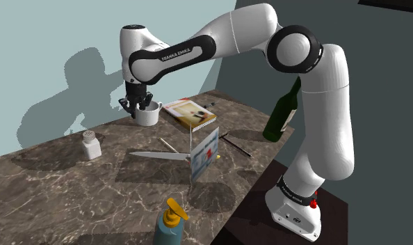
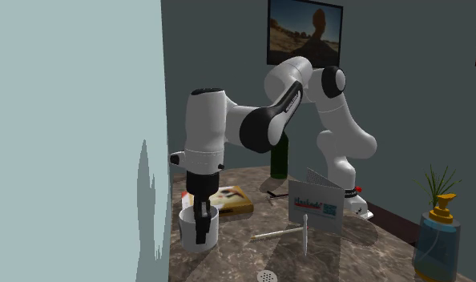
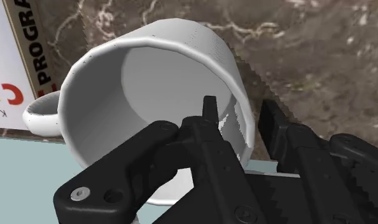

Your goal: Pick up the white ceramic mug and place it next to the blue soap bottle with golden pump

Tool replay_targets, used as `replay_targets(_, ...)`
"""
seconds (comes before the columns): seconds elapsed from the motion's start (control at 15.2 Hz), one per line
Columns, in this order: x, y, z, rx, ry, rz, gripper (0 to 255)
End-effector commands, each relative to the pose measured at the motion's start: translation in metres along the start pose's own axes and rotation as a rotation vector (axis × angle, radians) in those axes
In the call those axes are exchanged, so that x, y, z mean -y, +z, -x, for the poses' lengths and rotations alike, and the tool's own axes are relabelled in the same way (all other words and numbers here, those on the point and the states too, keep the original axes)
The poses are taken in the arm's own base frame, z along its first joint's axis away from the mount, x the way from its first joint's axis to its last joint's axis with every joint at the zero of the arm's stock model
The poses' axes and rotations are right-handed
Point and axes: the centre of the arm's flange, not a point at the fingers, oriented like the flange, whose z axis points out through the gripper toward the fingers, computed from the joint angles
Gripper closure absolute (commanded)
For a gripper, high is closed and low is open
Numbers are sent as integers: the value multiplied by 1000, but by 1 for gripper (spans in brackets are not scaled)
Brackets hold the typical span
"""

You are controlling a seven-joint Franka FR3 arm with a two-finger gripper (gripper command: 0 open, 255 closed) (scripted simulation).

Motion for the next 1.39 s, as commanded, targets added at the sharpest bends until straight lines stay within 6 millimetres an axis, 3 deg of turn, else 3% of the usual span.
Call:
replay_targets(0.0,0,0,0,0,0,0,255)
replay_targets(0.46,0,0,0,0,0,0,255)
replay_targets(1.32,-4,-68,-5,0,0,0,255)
